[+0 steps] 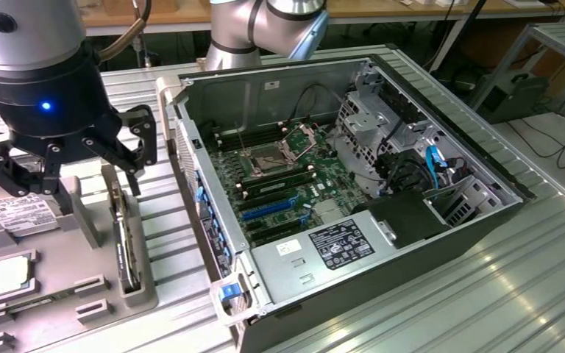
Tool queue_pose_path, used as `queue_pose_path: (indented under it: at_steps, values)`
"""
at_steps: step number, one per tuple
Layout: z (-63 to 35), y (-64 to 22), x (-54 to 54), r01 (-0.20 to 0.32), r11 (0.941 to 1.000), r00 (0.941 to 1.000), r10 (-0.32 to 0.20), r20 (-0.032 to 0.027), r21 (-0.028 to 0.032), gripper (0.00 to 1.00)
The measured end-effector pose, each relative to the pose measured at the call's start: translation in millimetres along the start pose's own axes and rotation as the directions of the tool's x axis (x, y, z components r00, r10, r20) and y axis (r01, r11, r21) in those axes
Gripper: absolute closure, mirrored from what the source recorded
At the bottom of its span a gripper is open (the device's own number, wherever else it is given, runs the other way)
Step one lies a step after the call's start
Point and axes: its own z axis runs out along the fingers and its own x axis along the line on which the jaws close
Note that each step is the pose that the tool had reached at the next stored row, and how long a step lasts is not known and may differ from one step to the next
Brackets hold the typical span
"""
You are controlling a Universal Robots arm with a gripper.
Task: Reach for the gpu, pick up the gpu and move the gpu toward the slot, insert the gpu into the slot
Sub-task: 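Pick up the gpu and move the gpu toward the slot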
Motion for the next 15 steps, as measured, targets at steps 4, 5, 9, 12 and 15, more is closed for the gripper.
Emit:
queue_pose_path:
  at_steps: [4,5,9,12,15]
  values:
    - [1.9,0.0,0.1,0.000,1.0000,1.0000,0.000,-0.0001,-0.0001,0.28]
    - [2.4,0.1,0.1,0.000,1.0000,1.0000,0.000,-0.0001,-0.0001,0.28]
    - [3.4,0.1,1.0,0.000,1.0000,1.0000,0.000,-0.0002,0.0000,0.28]
    - [3.8,0.3,1.2,0.000,1.0000,1.0000,0.000,-0.0004,0.0000,0.28]
    - [4.9,0.5,2.9,-0.001,1.0000,1.0000,0.001,-0.0002,-0.0002,0.28]
